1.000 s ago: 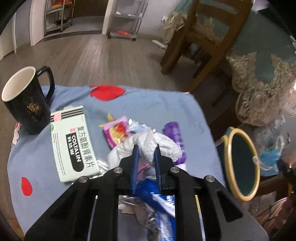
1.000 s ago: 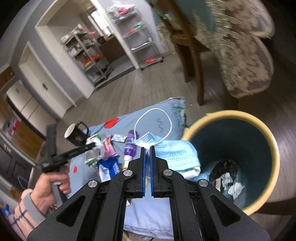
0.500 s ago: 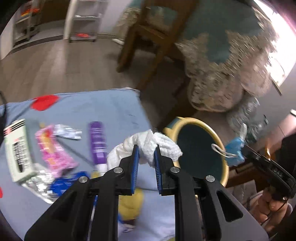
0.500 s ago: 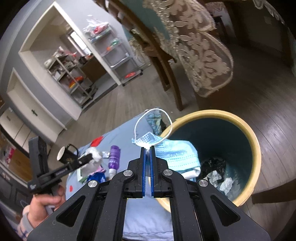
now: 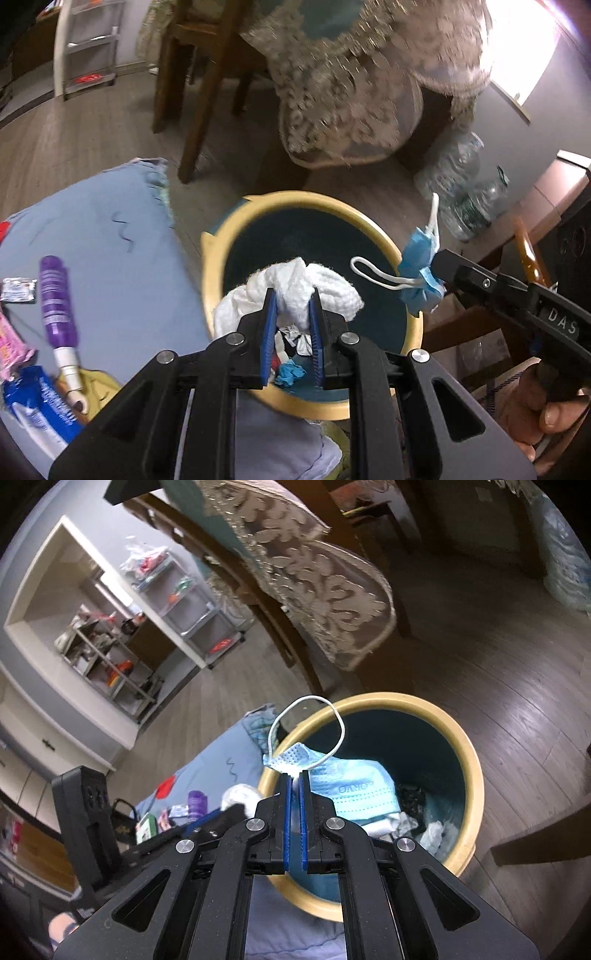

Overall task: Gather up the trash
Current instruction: 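Open the left gripper over the bin while the right gripper releases the mask, then grasp the pink snack wrapper with the left gripper while the right gripper returns to the pile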

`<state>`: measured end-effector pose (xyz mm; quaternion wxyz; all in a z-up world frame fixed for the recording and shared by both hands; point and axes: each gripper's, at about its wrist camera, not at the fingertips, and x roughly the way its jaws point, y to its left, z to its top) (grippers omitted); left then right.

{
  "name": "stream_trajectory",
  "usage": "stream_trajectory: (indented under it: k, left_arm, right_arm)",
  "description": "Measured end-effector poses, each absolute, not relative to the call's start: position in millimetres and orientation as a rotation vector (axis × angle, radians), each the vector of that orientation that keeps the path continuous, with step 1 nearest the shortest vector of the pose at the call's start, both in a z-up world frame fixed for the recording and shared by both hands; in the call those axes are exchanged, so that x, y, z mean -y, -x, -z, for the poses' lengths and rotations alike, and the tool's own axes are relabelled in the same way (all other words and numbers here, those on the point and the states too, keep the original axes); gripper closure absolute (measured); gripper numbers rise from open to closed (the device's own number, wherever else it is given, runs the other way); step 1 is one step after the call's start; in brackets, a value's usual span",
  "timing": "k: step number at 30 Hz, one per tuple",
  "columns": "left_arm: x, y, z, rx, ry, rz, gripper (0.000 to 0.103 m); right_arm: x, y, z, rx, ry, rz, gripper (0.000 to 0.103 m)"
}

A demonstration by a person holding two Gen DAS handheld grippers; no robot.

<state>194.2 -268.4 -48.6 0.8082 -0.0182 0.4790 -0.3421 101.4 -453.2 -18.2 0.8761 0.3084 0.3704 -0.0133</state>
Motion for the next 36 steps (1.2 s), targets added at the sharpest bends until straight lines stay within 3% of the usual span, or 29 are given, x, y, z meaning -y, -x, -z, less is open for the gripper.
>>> stream_trajectory:
  k: [5, 8, 11, 12, 13, 16, 28, 36]
  left_arm:
    - [284, -193, 61, -1.047, 0.008, 0.745, 0.083]
    - [285, -191, 66, -1.058, -0.014, 0.745, 0.072]
    - [282, -190, 66, -1.052, -0.021, 0.736, 0.052]
    - [280, -191, 65, -1.051, -0.021, 0.728, 0.043]
    - [276, -191, 64, -1.046, -0.020, 0.711, 0.040]
    - [268, -192, 61, -1.037, -0.016, 0.686, 0.036]
    - [215, -192, 40, -0.994, 0.012, 0.615, 0.020]
    - [140, -198, 25, -0.971, 0.032, 0.479, 0.019]
  right_arm:
    - [457, -105, 28, -0.806, -0.650, 0.051, 0.098]
    - [457, -108, 35, -0.840, -0.643, 0.072, 0.098]
    - [459, -112, 44, -0.887, -0.642, 0.108, 0.079]
    - [460, -112, 45, -0.890, -0.648, 0.113, 0.068]
    - [461, -111, 46, -0.890, -0.653, 0.120, 0.058]
    - [463, -108, 46, -0.875, -0.661, 0.130, 0.049]
    - [461, -107, 40, -0.854, -0.670, 0.115, 0.037]
    - [432, -115, 30, -0.854, -0.612, 0.013, 0.037]
